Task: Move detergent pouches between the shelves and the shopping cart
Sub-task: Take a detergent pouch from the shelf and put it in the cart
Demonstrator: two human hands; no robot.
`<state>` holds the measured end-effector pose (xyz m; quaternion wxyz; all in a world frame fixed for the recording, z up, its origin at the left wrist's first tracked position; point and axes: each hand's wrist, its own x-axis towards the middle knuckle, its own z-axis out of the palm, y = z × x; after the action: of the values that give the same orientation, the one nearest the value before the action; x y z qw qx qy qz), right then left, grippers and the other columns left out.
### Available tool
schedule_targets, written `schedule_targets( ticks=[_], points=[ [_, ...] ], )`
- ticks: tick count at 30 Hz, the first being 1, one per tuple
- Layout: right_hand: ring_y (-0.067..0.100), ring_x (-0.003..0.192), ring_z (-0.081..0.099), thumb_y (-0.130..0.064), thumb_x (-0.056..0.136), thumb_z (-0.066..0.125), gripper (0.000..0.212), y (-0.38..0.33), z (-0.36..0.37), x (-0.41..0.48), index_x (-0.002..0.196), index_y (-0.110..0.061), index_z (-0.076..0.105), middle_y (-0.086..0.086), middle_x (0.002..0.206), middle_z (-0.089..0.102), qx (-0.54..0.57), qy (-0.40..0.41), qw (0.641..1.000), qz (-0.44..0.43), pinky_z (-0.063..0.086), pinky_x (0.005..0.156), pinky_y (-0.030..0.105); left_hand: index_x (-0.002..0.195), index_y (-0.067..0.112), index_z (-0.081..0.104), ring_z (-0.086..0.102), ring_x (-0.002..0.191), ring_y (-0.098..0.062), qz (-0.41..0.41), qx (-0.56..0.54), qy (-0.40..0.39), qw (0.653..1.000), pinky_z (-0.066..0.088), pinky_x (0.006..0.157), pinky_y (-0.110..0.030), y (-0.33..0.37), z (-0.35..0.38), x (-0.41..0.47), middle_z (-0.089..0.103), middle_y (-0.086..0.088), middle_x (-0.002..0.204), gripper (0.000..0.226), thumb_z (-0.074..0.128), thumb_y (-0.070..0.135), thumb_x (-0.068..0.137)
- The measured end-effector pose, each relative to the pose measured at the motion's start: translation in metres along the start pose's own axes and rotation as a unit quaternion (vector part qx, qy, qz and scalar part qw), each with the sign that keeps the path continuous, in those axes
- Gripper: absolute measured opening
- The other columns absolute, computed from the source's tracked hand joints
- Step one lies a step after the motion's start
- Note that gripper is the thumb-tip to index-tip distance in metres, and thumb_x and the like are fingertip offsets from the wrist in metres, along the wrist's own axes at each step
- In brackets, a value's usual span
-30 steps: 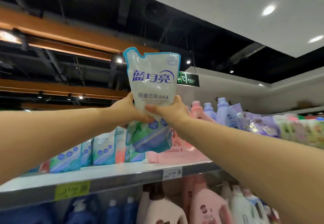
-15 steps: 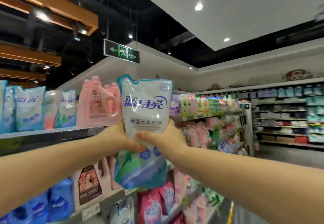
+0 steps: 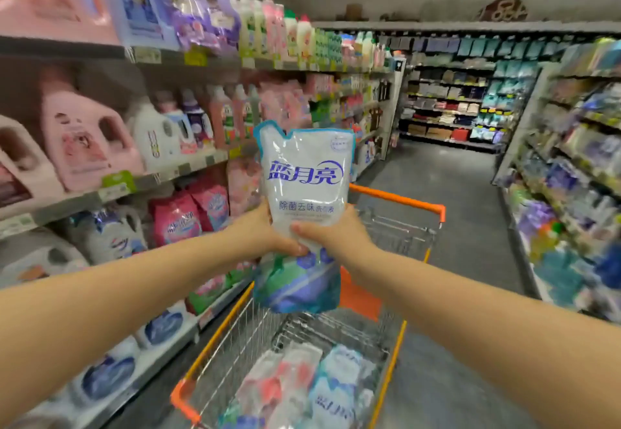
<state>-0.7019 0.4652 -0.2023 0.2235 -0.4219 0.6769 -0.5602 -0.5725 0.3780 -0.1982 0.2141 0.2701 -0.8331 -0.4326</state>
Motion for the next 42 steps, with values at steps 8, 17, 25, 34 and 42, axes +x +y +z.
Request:
schedule_targets(
  ticks=[8,17,25,34,42],
  points=[
    [0.016,0.054,0.055,-0.005,0.075,0.075,0.028,0.185,0.021,-0.01,0.101,-0.007,0.067,0.013,0.089,0.068,0.079,0.029,0.968,0.235,0.041,0.037,0.016,0.123,0.024,0.05,0.062,0.108,-0.018,-0.153,-0.042,-0.152,0.975,0.049,0.095,-0.043,-0.165,0.121,0.046,0.066,0.001,0.115,0.11,0.085,0.041,0.021],
    [0.024,0.089,0.063,0.007,0.074,0.072,0.055,0.36,0.146,-0.028,0.125,0.004,0.05,0.014,0.119,0.063,0.143,0.088,0.876,0.452,0.052,0.064,0.016,0.143,0.014,0.026,0.041,0.131,-0.034,-0.293,0.032,-0.345,0.891,0.035,0.107,-0.049,-0.369,0.179,0.034,0.043,-0.011,0.141,0.135,0.083,0.059,0.028],
    [0.015,0.073,0.059,0.006,0.08,0.063,0.048,0.42,0.218,-0.082,0.123,-0.001,0.044,0.006,0.101,0.059,0.098,0.063,0.824,0.554,0.046,0.057,0.008,0.148,0.026,-0.01,0.049,0.123,-0.027,-0.348,0.158,-0.381,0.842,0.036,0.083,-0.019,-0.426,0.192,-0.006,0.028,-0.004,0.153,0.127,0.082,0.011,0.062],
    [0.032,0.124,0.043,-0.019,0.076,0.07,0.071,0.412,0.218,-0.067,0.133,-0.002,0.031,0.019,0.135,0.04,-0.047,0.031,0.766,0.64,0.038,0.101,0.034,0.147,0.029,-0.001,0.057,0.096,-0.032,-0.369,0.228,-0.316,0.844,0.044,0.076,-0.032,-0.424,0.191,-0.016,0.053,-0.018,0.112,0.109,0.072,0.012,0.068],
    [0.031,0.116,0.054,-0.02,0.075,0.066,0.053,0.355,0.179,-0.065,0.123,-0.006,0.05,0.014,0.123,0.056,-0.013,0.012,0.857,0.516,0.045,0.095,0.032,0.134,0.011,0.039,0.046,0.116,-0.037,-0.314,0.233,-0.133,0.911,0.038,0.094,-0.036,-0.335,0.171,-0.027,0.037,-0.02,0.13,0.054,0.061,0.021,0.086]
  ],
)
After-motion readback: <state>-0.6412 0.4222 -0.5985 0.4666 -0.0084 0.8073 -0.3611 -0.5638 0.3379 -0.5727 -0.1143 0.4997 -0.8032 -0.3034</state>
